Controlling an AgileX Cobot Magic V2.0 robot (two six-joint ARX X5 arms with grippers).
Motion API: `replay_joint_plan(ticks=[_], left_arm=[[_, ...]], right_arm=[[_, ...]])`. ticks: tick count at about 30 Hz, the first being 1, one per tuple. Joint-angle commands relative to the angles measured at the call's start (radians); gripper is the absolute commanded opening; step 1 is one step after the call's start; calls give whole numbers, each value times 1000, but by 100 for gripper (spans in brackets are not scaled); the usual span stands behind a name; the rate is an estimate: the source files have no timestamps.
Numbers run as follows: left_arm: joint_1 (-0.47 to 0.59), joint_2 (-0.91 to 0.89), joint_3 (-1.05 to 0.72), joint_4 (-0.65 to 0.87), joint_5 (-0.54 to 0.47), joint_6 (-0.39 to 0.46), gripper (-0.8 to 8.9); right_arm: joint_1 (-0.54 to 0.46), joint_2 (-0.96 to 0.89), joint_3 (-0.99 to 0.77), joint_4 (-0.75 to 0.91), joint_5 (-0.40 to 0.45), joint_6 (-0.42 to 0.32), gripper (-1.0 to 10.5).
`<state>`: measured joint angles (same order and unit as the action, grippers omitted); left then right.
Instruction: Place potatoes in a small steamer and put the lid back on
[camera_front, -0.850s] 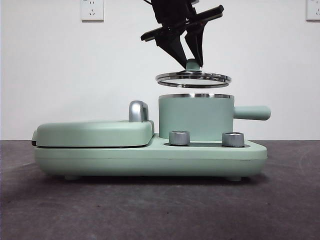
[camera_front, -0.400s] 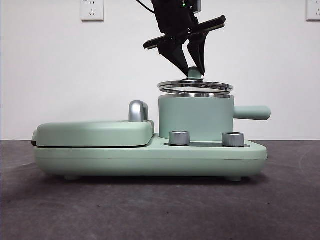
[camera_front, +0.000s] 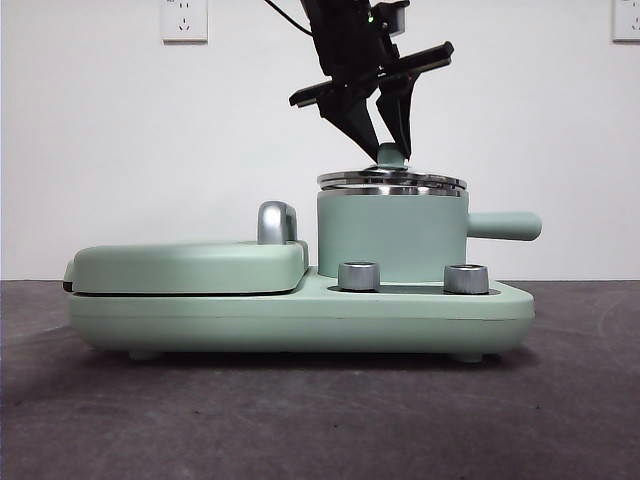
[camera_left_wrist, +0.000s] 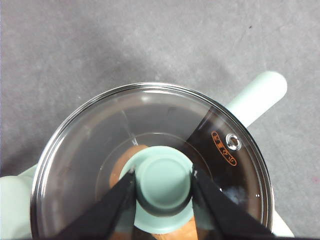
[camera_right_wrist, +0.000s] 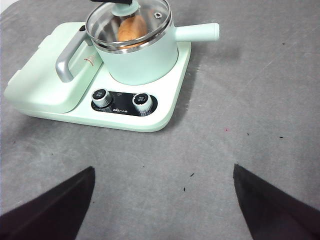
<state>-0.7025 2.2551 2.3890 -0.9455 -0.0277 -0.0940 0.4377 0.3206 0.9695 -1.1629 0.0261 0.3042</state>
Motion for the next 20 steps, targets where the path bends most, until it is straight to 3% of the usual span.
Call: replay_joint_plan(ticks=[1, 20], left_arm=[[-8, 26, 43, 24, -2, -5, 14], [-15, 39, 43, -27, 0, -5, 14]], right_arm=[[5, 2, 10, 10, 0, 10, 440], [5, 2, 10, 10, 0, 11, 440]])
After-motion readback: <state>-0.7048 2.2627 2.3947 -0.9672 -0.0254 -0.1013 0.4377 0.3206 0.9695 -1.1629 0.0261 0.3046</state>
